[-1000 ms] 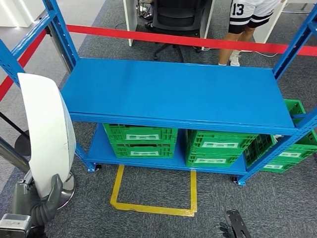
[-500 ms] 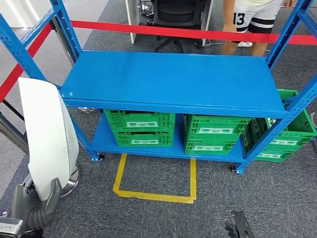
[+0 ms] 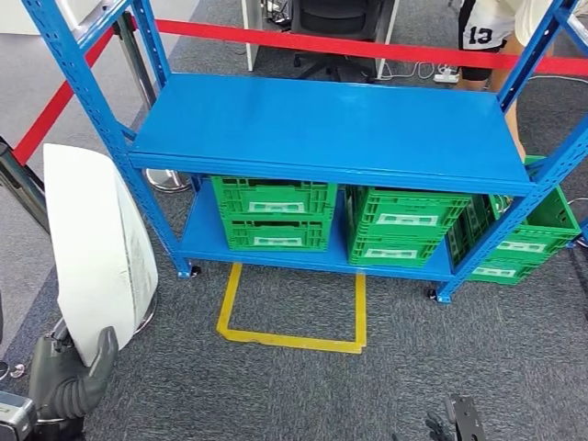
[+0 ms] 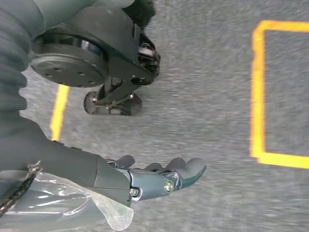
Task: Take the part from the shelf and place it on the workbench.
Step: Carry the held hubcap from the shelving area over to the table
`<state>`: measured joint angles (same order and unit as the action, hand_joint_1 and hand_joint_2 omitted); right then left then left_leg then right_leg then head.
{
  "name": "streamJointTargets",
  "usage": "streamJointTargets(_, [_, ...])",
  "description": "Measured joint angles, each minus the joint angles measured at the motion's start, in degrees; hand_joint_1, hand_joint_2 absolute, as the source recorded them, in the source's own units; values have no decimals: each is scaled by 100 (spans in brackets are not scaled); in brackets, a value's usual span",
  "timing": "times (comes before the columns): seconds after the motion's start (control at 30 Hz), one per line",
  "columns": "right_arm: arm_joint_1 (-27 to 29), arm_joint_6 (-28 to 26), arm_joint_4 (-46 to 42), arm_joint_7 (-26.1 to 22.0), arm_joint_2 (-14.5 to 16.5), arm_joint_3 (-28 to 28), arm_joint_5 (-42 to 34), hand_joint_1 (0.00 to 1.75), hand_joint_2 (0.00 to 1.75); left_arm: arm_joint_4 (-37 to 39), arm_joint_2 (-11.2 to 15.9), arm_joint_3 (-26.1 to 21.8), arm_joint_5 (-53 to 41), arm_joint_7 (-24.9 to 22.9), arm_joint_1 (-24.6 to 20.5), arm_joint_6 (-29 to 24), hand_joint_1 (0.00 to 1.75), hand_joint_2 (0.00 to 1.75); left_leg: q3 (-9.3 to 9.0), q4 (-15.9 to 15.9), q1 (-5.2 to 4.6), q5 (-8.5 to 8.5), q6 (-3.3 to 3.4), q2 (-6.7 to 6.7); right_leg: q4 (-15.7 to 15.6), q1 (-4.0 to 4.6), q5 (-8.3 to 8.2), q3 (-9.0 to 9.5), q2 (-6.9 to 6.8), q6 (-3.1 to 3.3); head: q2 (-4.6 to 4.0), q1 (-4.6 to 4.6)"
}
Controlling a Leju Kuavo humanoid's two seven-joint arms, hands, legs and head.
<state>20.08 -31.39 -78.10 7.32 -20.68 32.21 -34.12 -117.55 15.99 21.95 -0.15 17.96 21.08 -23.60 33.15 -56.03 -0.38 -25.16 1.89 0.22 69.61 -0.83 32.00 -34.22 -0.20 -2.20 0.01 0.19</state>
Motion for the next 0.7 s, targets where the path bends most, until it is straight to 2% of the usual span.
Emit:
streamJointTargets(0.03, [41, -29, 22, -37, 0, 8, -59, 0, 175, 35, -43, -42, 36, 43, -7, 86, 175, 175, 65, -16, -10, 49, -17, -2, -422, 13, -93, 312, 1, 30, 0, 1])
streamJointTargets(0.07, [75, -51, 53, -90, 1, 17, -119, 0, 175, 67, -83, -83, 83, 91, -20, 176, 175, 175, 115, -35, -19, 97, -40, 0, -880, 27, -100, 622, 3, 50, 1, -4])
streamJointTargets(0.1, [105, -70, 93, -148, 4, 29, -175, 0, 175, 98, -122, -122, 125, 142, -36, 260, 175, 175, 154, -51, -26, 149, -66, 4, -1241, 42, -54, 850, 7, 64, 1, -4])
streamJointTargets(0.13, [138, -85, 136, -200, 10, 40, -225, 0, 175, 128, -159, -157, 161, 188, -53, 332, 175, 175, 190, -57, -27, 205, -93, 9, -1469, 57, 8, 977, 10, 74, 0, -5])
streamJointTargets(0.17, [175, -102, 175, -237, 16, 50, -260, 0, 175, 156, -187, -185, 186, 224, -69, 381, 175, 175, 215, -56, -28, 265, -119, 13, -1562, 65, 12, 998, 11, 85, 1, -7])
streamJointTargets(0.2, [214, -125, 209, -256, 28, 65, -280, 0, 175, 182, -209, -205, 200, 247, -77, 414, 175, 175, 245, -55, -23, 292, -145, 10, -1575, 56, -22, 955, 1, 115, 0, 2])
streamJointTargets(0.23, [248, -156, 234, -261, 37, 77, -290, 0, 175, 206, -227, -220, 213, 262, -80, 439, 175, 175, 279, -89, -19, 235, -179, 5, -1584, 47, -68, 902, -10, 158, 1, 4])
streamJointTargets(0.27, [275, -206, 251, -252, 44, 87, -293, 0, 175, 230, -240, -233, 223, 269, -82, 464, 175, 175, 330, -224, -12, 67, -215, -1, -1590, 35, -124, 852, -24, 208, 1, 3])
streamJointTargets(0.3, [295, -271, 258, -231, 51, 102, -291, 0, 175, 257, -252, -245, 238, 273, -88, 490, 175, 175, 404, -476, 1, -197, -251, -5, -1591, 25, -177, 795, -38, 249, 1, 1])
streamJointTargets(0.37, [336, -434, 257, -174, 52, 125, -280, 0, 175, 324, -276, -265, 260, 276, -106, 537, 175, 175, 553, -1210, 27, -740, -307, -7, -1552, 33, -271, 672, -53, 286, 2, -12])
streamJointTargets(0.4, [362, -524, 251, -156, 52, 136, -263, 0, 175, 359, -290, -269, 267, 276, -113, 552, 175, 175, 579, -1510, 34, -862, -321, -6, -1520, 36, -313, 589, -61, 286, 2, -15])
streamJointTargets(0.43, [389, -609, 242, -155, 52, 142, -241, 0, 175, 393, -303, -274, 270, 276, -118, 566, 175, 175, 529, -1645, 38, -854, -324, -7, -1478, 37, -351, 502, -68, 284, 2, -15])
streamJointTargets(0.47, [414, -683, 225, -175, 52, 143, -217, 0, 175, 422, -315, -280, 275, 276, -125, 581, 175, 175, 387, -1578, 40, -745, -319, -7, -1431, 39, -383, 408, -72, 280, 2, -15])
streamJointTargets(0.53, [451, -740, 166, -277, 53, 142, -213, 0, 175, 471, -343, -296, 292, 276, -154, 627, 175, 175, -116, -941, 36, -496, -271, -10, -1340, 43, -442, 247, -69, 261, 2, -16])
streamJointTargets(0.57, [463, -725, 133, -348, 54, 139, -231, 0, 175, 489, -361, -302, 302, 275, -179, 664, 175, 175, -372, -548, 28, -460, -236, -13, -1307, 51, -471, 189, -66, 242, 1, -14])
streamJointTargets(0.6, [473, -695, 104, -418, 55, 135, -257, 0, 175, 503, -382, -309, 312, 275, -208, 702, 175, 175, -553, -246, 18, -474, -204, -16, -1288, 55, -509, 145, -66, 213, 1, -13])
streamJointTargets(0.63, [482, -659, 81, -480, 56, 128, -285, 0, 175, 519, -404, -315, 319, 274, -237, 743, 175, 175, -642, -63, 5, -515, -175, -19, -1281, 57, -553, 111, -67, 180, 0, -12])
streamJointTargets(0.7, [512, -609, 51, -564, 57, 105, -332, 0, 175, 558, -443, -324, 321, 273, -272, 805, 175, 175, -626, 23, -8, -487, -119, -17, -1287, 56, -645, 61, -69, 110, -1, -13])
